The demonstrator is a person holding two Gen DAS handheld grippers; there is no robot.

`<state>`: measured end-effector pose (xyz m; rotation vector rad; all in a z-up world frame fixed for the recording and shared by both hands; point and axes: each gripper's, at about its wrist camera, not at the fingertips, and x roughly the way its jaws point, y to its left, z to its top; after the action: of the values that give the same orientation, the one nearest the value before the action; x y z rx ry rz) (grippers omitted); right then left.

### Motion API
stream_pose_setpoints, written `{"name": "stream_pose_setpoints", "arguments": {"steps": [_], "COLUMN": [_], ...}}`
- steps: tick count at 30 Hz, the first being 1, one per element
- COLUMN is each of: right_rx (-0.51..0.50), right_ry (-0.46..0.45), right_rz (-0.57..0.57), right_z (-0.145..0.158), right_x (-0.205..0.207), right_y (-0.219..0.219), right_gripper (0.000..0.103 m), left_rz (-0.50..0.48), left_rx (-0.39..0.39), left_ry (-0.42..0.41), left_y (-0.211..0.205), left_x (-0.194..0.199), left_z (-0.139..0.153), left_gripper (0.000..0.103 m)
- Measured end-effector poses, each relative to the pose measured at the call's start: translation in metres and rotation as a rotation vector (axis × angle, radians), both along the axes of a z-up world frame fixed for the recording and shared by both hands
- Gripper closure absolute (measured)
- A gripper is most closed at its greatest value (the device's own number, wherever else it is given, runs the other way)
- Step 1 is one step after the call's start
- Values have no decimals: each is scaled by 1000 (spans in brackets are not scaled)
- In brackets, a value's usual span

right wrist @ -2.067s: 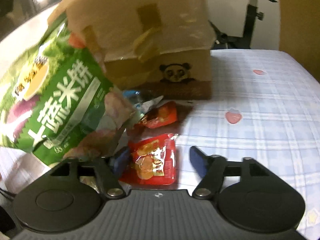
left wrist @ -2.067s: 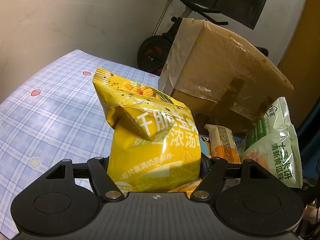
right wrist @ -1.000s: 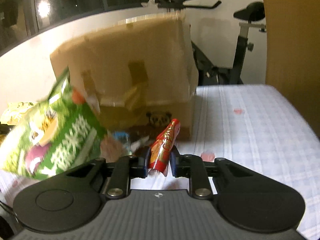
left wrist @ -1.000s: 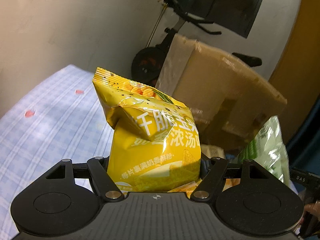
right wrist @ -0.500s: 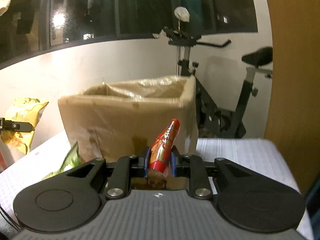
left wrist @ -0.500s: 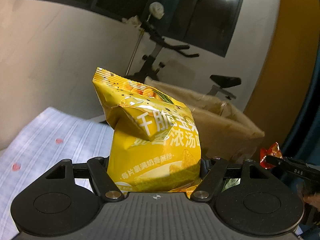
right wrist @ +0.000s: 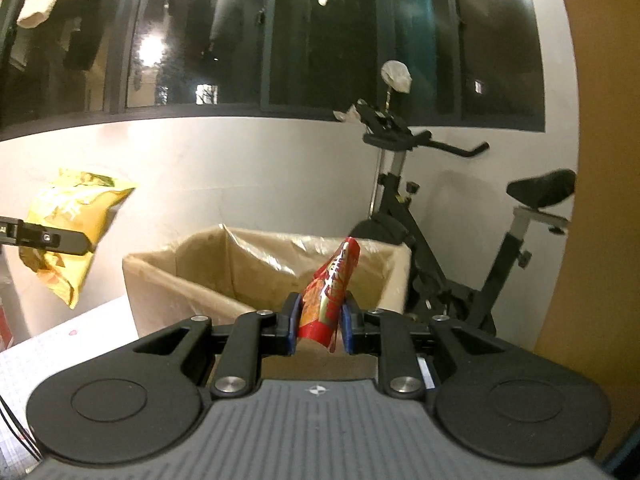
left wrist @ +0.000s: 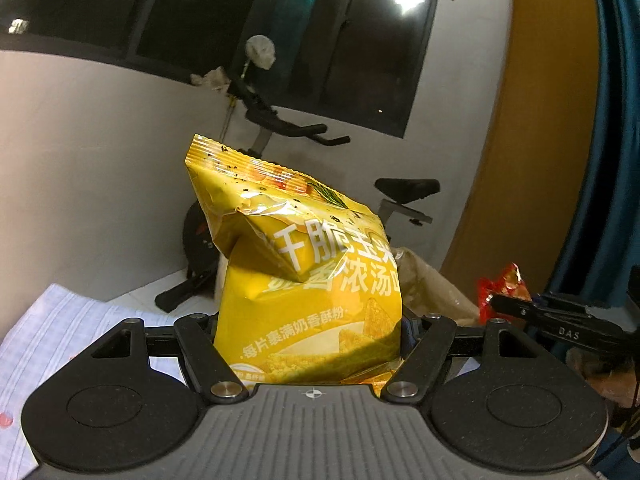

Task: Organize snacks
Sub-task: 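Carry both packets over the box and open both tools to release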

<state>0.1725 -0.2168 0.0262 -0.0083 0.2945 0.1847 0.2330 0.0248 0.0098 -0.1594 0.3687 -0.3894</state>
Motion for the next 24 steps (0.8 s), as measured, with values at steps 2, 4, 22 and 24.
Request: {"name": "stream_pose_setpoints", "arguments": {"steps": [2, 4, 22, 24], "right_rx": [-8, -12, 90, 97], "right_ry": [-10, -18, 108, 120], "right_rz": [12, 24, -21, -34], "right_z": [4, 7, -16, -20], "right_x": [7, 14, 86, 88], "right_y": [3, 6, 17, 17], "right_gripper": [81, 81, 81, 80], "left_rz": [-14, -18, 22, 39], "left_rx": [14, 22, 74, 110], "left_ry": [-22, -26, -28, -16], "left_y": [-6, -12, -32, -37], "left_x": [7, 15, 56, 63], "left_z": [2, 5, 7, 5], "left_gripper": [28, 28, 28, 27]}}
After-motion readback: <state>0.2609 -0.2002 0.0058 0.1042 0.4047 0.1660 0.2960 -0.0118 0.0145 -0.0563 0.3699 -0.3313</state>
